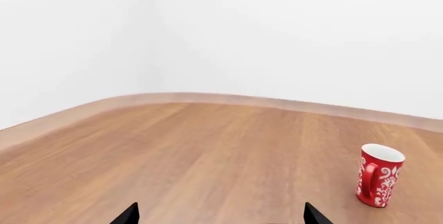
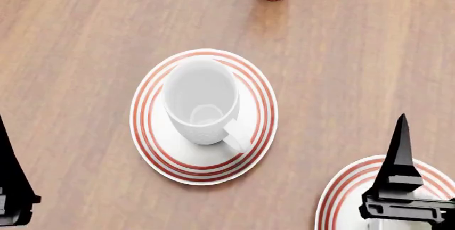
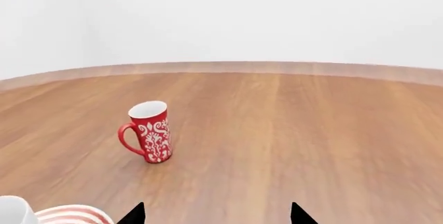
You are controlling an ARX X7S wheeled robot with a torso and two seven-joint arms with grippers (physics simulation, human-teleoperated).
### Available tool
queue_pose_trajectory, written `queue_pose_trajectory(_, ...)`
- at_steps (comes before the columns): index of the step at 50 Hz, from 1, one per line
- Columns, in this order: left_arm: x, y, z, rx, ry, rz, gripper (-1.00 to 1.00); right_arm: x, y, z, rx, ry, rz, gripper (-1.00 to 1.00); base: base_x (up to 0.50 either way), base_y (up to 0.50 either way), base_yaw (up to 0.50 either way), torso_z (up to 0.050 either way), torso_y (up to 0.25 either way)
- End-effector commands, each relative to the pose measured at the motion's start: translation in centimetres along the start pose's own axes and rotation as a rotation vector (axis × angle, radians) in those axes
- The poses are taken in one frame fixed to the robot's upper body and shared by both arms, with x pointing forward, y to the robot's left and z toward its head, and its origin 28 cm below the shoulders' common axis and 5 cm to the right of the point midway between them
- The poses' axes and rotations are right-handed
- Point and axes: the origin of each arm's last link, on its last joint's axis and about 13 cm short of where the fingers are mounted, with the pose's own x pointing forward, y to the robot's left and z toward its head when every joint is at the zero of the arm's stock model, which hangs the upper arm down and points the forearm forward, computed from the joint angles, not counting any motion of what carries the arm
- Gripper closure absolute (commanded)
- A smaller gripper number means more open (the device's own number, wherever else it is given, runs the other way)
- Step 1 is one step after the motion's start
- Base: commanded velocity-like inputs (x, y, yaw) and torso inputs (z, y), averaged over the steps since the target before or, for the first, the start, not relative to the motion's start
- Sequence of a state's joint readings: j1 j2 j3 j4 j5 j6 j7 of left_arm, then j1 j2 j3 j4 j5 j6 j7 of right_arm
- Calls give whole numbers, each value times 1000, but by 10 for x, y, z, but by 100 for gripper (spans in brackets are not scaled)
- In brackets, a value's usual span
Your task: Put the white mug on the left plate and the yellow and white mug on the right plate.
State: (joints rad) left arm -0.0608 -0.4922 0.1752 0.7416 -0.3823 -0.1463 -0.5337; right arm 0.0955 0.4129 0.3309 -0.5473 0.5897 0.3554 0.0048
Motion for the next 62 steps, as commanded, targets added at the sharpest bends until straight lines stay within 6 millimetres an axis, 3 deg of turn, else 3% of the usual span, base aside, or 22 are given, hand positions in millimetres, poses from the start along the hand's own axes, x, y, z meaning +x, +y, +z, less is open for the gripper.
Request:
queue_pose_trajectory(1, 33, -1, 1, 50, 39, -62, -100, 46, 8, -5, 18, -36, 2, -100, 0, 0, 0, 0, 0)
queue_pose_trajectory(6, 49, -4, 6, 93, 50, -97, -100, 54, 10, -4, 4, -75, -15, -100, 0, 0, 0, 0, 0)
queue_pose_trajectory(12, 62, -8, 26, 129, 24, -119, -100, 54, 12, 13, 26, -135, -16, -100, 0, 0, 0, 0, 0)
queue_pose_trajectory(20, 73, -10, 54, 147, -23, -121, -100, 39, 18, 41, -33, -207, 15, -100, 0, 0, 0, 0, 0)
queue_pose_trajectory(36, 72, -8, 95, 158, -140, -123, -100, 0, 25, 94, -44, -340, 56, -100, 0, 0, 0, 0, 0)
queue_pose_trajectory(46, 69, -10, 105, 158, -176, -136, -100, -23, 25, 112, -36, -405, 67, -100, 0, 0, 0, 0, 0)
queue_pose_trajectory(62, 71, -10, 105, 159, -181, -147, -100, -31, 26, 120, -50, -431, 72, -100, 0, 0, 0, 0, 0)
